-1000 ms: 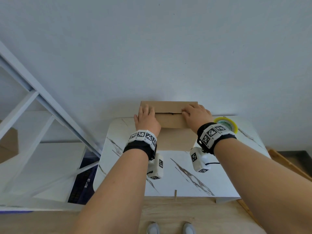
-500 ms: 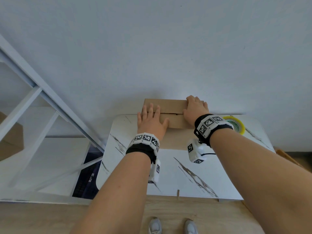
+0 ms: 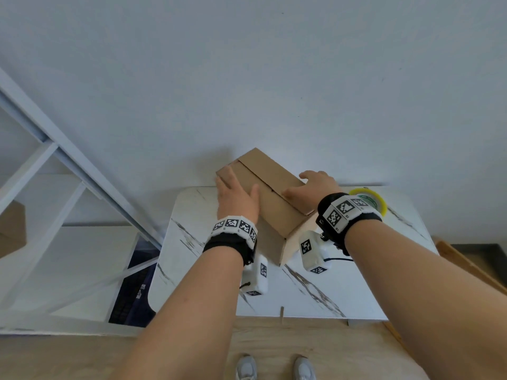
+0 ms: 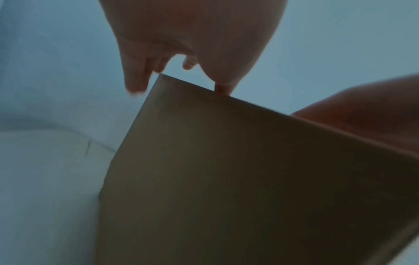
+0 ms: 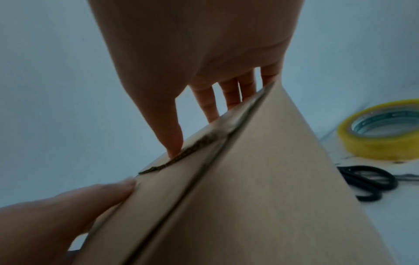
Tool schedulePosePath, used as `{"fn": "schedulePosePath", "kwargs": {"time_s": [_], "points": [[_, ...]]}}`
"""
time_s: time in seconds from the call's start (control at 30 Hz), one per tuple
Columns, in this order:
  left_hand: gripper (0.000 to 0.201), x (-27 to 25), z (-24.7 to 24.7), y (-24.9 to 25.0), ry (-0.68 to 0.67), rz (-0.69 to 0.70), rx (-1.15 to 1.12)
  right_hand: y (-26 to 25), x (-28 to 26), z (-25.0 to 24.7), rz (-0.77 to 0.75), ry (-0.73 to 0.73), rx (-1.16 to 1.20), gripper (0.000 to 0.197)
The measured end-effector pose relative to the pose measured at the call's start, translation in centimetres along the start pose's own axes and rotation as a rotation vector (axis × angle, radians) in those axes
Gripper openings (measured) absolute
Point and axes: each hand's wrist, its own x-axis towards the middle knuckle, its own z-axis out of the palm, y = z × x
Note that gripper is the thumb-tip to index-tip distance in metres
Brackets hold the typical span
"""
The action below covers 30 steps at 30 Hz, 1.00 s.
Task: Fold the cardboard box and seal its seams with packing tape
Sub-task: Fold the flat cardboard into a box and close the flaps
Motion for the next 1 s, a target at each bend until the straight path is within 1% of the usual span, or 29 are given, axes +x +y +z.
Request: {"fn": "schedulePosePath", "kwargs": {"time_s": [0.03, 0.1, 0.2, 0.23, 0.3, 0.4, 0.47, 0.67, 0.87, 1.0], "points": [[0.079, -0.4, 0.2, 0.3, -0.075, -0.043, -0.104, 0.0, -0.4, 0.3, -0.004, -0.026, 0.026, 0.076], [0.079, -1.1, 0.5, 0.9, -0.161, -0.059, -0.186, 0.0, -1.2, 0.7, -0.016, -0.047, 0.098, 0.072], [0.068, -1.9, 0.9, 0.9, -0.201, 0.005, -0.198, 0.8, -2.0, 1.4, -0.025, -0.037, 0.187, 0.045], [0.064, -2.0, 1.0, 0.8, -0.220, 0.025, -0.195, 1.1, -2.2, 1.6, -0.023, -0.039, 0.211, 0.041], [0.060, -1.9, 1.0, 0.5, -0.252, 0.050, -0.176, 1.6, -2.4, 2.1, -0.011, -0.049, 0.250, 0.045], [0.061, -1.6, 1.0, 0.3, -0.255, 0.070, -0.128, 1.9, -2.5, 2.9, 0.019, -0.076, 0.327, 0.062], [0.062, -1.5, 1.0, 0.3, -0.255, 0.079, -0.105, 1.8, -2.4, 3.5, 0.045, -0.080, 0.358, 0.066], [0.064, -1.1, 0.7, -0.1, -0.265, 0.078, -0.127, 1.3, -1.8, 3.4, 0.051, -0.081, 0.418, 0.052], [0.063, -0.9, 0.9, 0.0, -0.263, 0.056, -0.141, 1.6, -1.6, 3.7, 0.042, -0.043, 0.410, 0.046], [0.063, -0.7, 1.0, 0.3, -0.256, 0.042, -0.114, 1.8, -1.5, 3.9, 0.013, -0.043, 0.443, 0.046]]}}
